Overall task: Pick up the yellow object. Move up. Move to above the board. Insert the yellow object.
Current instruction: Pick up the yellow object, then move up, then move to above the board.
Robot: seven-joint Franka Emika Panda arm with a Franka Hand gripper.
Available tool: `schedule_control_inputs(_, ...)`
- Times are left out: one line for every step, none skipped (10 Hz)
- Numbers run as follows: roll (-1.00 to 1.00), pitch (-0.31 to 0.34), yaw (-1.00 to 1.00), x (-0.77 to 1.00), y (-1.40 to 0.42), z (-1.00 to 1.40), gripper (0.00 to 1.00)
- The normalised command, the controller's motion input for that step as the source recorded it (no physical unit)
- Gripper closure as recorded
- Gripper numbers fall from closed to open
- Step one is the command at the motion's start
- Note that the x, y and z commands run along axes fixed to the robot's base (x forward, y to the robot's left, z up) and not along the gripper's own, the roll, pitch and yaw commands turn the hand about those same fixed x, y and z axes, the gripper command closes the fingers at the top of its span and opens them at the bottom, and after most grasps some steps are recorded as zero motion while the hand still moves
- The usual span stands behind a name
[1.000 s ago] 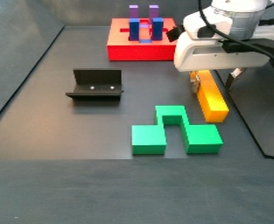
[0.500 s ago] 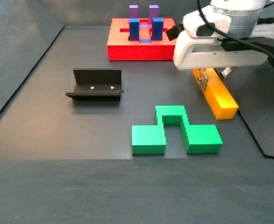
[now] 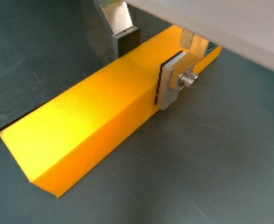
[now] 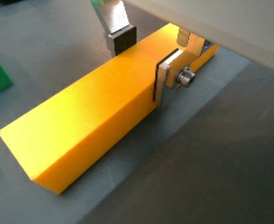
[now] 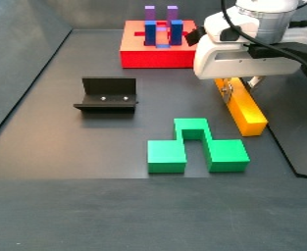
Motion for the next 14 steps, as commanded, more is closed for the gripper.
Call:
schedule_control_inputs(0.00, 0.000, 0.00, 0.00, 0.00, 0.00, 1.00)
schedule_control_inputs(0.00, 0.000, 0.00, 0.00, 0.00, 0.00, 1.00)
schedule_control_inputs(0.00, 0.000, 0.00, 0.00, 0.00, 0.00, 1.00)
schedule_control_inputs(0.00, 0.000, 0.00, 0.00, 0.00, 0.00, 1.00)
schedule_control_inputs(0.00, 0.000, 0.00, 0.00, 0.00, 0.00, 1.00)
schedule_control_inputs(0.00, 0.000, 0.00, 0.00, 0.00, 0.00, 1.00)
schedule_control_inputs(0.00, 0.000, 0.00, 0.00, 0.00, 0.83, 1.00)
schedule_control_inputs(0.01, 0.006, 0.07, -0.06, 0.10, 0.84, 1.00)
schedule_control_inputs(0.00, 0.025, 0.07, -0.10, 0.08, 0.71, 1.00)
schedule_control_inputs(-0.02, 0.002, 0.04, -0.08, 0.03, 0.45, 1.00)
schedule_control_inputs(0.00, 0.000, 0.00, 0.00, 0.00, 1.40, 1.00)
schedule_control_inputs(-0.01, 0.050, -0.01, 0.00, 0.00, 1.40, 1.00)
schedule_control_inputs(-0.03, 0.057, -0.01, -0.03, -0.01, 1.40, 1.00)
schedule_control_inputs(-0.06, 0.021, 0.00, -0.02, -0.01, 1.40, 1.00)
